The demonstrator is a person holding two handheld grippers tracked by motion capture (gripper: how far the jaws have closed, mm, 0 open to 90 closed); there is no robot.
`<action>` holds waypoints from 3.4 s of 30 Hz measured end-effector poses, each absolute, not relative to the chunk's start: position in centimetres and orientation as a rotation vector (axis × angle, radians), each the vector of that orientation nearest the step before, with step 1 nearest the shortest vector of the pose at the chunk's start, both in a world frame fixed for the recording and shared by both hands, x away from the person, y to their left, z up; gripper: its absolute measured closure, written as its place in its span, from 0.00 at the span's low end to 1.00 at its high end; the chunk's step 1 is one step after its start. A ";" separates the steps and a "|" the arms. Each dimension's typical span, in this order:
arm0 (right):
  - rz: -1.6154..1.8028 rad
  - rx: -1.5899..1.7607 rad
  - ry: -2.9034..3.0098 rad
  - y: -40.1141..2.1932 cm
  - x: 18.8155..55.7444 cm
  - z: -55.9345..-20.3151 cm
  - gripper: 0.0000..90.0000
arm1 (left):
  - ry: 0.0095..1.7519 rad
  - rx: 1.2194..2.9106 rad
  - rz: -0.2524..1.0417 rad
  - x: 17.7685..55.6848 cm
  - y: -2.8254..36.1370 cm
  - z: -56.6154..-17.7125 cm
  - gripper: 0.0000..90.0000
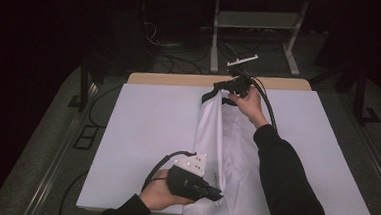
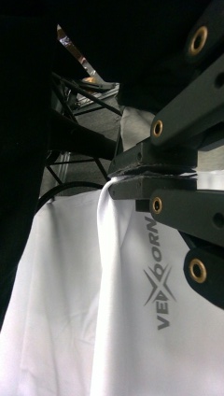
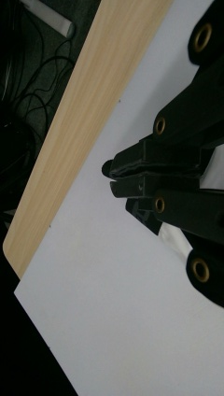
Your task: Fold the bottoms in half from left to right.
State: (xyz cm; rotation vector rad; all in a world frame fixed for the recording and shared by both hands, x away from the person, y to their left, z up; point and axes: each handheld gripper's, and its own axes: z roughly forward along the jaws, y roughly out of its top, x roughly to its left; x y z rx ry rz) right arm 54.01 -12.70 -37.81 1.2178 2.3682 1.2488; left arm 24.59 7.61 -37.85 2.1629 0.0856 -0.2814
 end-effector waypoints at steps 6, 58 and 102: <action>1.255 1.237 2.361 -13.9 54.0 -37.9 0.95 | 0.058 2.153 -0.295 24.8 6.1 -38.0 0.96; 1.161 1.291 2.335 -21.6 53.5 -38.2 0.95 | -0.007 2.096 -0.379 26.2 -4.5 -39.8 0.96; 1.072 1.341 2.381 -26.2 54.4 -41.7 0.94 | 0.016 2.132 -0.450 27.7 -10.8 -44.0 0.96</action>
